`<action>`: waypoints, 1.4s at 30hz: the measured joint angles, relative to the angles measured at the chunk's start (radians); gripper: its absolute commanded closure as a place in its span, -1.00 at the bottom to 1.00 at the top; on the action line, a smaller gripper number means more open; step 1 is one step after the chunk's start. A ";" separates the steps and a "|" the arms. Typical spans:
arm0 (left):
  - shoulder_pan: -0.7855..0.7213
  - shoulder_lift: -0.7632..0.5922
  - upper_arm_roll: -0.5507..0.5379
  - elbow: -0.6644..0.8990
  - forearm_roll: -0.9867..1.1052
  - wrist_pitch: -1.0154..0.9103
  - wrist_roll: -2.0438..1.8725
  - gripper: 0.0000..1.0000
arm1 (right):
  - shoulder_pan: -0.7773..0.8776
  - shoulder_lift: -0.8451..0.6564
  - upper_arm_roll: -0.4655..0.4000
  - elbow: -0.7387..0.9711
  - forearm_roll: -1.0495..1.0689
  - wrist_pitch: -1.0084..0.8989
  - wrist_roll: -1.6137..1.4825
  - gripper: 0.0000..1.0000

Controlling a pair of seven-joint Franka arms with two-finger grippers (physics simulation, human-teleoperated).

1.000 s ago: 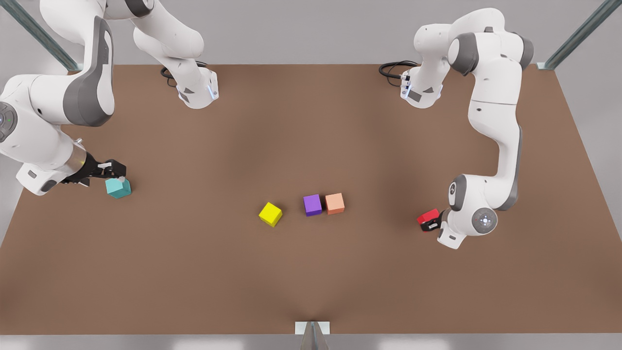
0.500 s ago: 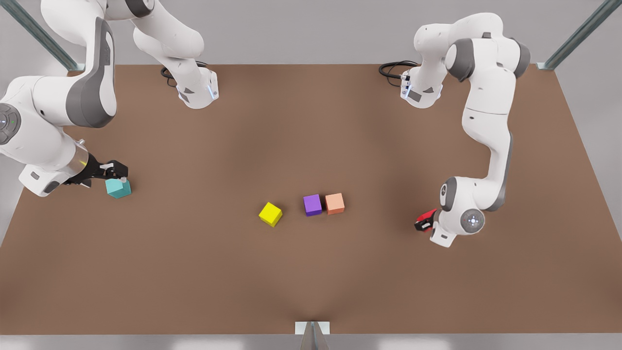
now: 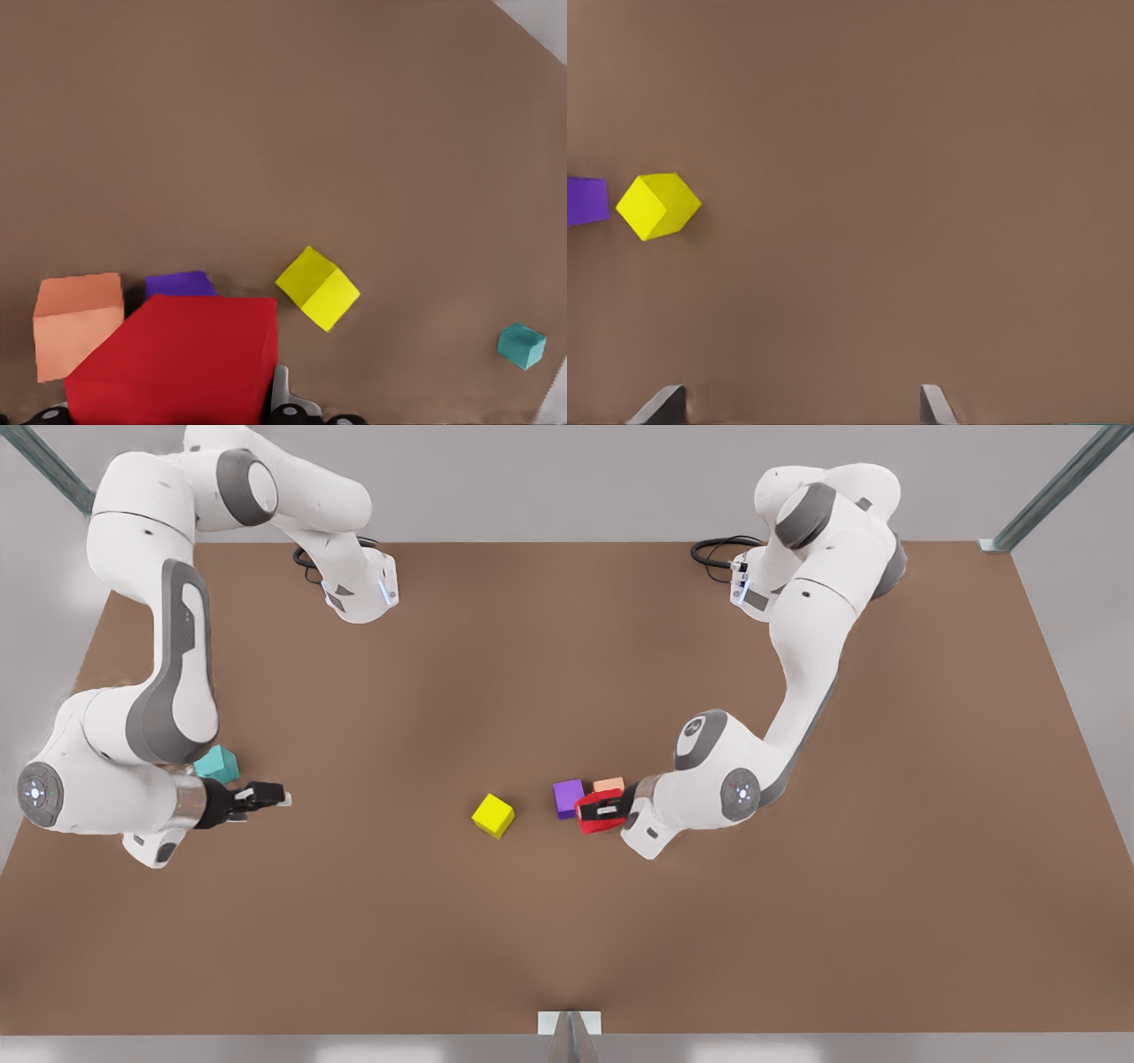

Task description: Pick up red wooden cube and pass to hand red wooden cube and place in blue wooden cube

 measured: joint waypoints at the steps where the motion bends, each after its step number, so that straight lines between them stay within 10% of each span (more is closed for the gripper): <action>1: -0.008 0.030 -0.054 0.027 -0.033 0.013 -0.005 -0.04 | -0.002 0.067 0.017 0.011 0.100 -0.008 -0.041 -1.00; 19: 0.046 0.195 -0.118 -0.019 -0.773 0.156 0.607 -0.15 | 0.047 0.319 0.184 0.089 0.788 0.171 -0.973 -1.00; 42: 0.052 0.197 -0.117 -0.022 -0.848 0.210 0.969 -0.15 | 0.060 0.310 0.308 -0.122 0.997 0.285 -1.664 -1.00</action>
